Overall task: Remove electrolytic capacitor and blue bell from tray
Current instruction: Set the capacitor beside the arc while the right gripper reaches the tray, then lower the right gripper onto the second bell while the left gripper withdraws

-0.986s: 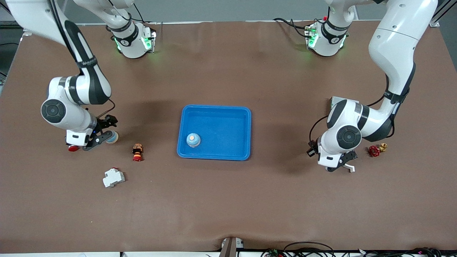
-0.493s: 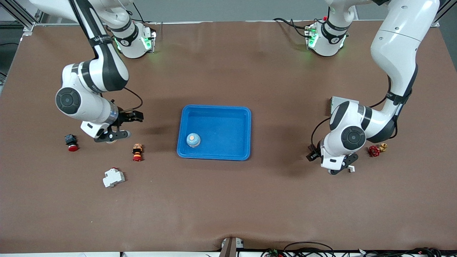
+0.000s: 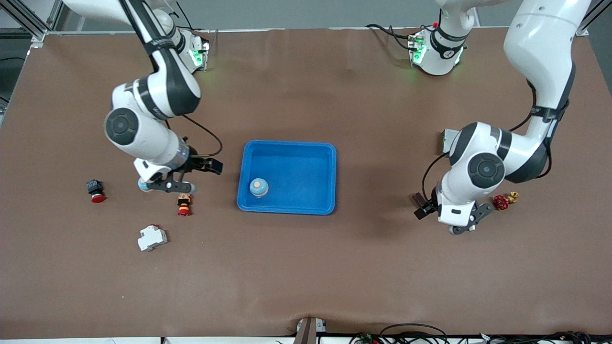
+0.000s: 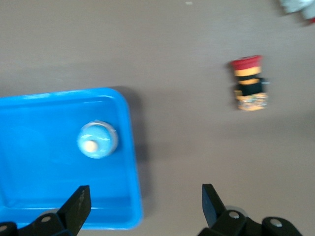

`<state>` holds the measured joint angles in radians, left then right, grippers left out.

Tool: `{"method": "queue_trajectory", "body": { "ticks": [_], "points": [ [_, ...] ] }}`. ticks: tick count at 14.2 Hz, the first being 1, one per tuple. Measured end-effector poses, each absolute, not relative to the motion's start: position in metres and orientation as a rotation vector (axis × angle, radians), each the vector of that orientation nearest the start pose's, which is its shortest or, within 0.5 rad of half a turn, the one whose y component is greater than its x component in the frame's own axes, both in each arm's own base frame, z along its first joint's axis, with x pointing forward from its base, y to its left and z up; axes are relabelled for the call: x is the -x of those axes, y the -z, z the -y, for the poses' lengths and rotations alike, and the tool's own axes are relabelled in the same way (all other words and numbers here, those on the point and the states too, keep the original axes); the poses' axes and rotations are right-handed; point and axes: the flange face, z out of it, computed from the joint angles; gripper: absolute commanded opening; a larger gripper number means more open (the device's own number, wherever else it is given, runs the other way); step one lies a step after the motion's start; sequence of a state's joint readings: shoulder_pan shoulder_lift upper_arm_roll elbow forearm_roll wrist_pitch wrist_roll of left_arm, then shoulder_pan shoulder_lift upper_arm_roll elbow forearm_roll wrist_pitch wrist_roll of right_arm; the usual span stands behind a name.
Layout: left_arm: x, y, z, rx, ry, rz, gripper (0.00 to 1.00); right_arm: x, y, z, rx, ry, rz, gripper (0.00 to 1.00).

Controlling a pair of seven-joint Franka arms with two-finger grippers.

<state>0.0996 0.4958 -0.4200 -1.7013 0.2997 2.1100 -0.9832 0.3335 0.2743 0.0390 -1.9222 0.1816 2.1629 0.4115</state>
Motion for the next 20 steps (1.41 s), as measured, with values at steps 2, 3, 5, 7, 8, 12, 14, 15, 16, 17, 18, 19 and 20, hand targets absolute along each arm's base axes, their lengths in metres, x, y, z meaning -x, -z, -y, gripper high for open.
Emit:
{"method": "queue_trajectory", "body": {
  "ticks": [2,3,5,7,8,12,14,15,16,17,18,19,20],
  "points": [
    [-0.641,-0.356,0.167,2.958,0.030,0.762,1.00,-0.568,-0.331,-0.256,2.982,-0.103,-0.216,1.00],
    [-0.642,-0.372,0.166,2.961,0.044,0.731,1.00,-0.568,-0.321,-0.270,2.979,-0.083,-0.218,1.00],
    [-0.643,-0.400,0.163,2.961,0.050,0.660,1.00,-0.567,-0.299,-0.291,2.988,-0.055,-0.224,1.00],
    [-0.641,-0.429,0.158,2.954,0.037,0.576,1.00,-0.569,-0.279,-0.304,3.019,-0.043,-0.229,1.00],
    [-0.639,-0.445,0.155,2.945,0.022,0.536,1.00,-0.571,-0.271,-0.309,3.038,-0.038,-0.225,1.00],
    [-0.627,-0.502,0.140,2.936,-0.063,0.399,1.00,-0.573,-0.240,-0.328,3.077,-0.052,-0.197,1.00],
    [-0.623,-0.527,0.125,2.969,-0.064,0.338,1.00,-0.574,-0.230,-0.332,3.086,-0.060,-0.188,1.00],
    [-0.619,-0.538,0.116,2.989,-0.072,0.318,1.00,-0.575,-0.227,-0.334,3.089,-0.062,-0.186,1.00],
    [-0.616,-0.550,0.106,3.012,-0.074,0.295,1.00,-0.575,-0.223,-0.334,3.092,-0.067,-0.185,1.00],
    [-0.612,-0.562,0.098,3.033,-0.065,0.269,1.00,-0.574,-0.220,-0.335,3.095,-0.072,-0.183,1.00],
    [-0.607,-0.574,0.092,3.047,-0.053,0.249,1.00,-0.573,-0.217,-0.336,3.098,-0.076,-0.179,1.00],
    [-0.601,-0.586,0.090,3.050,-0.041,0.236,1.00,-0.573,-0.215,-0.338,3.100,-0.079,-0.175,1.00],
    [-0.594,-0.598,0.091,3.050,-0.028,0.225,1.00,-0.572,-0.213,-0.339,3.102,-0.083,-0.172,1.00]
  ]
}}
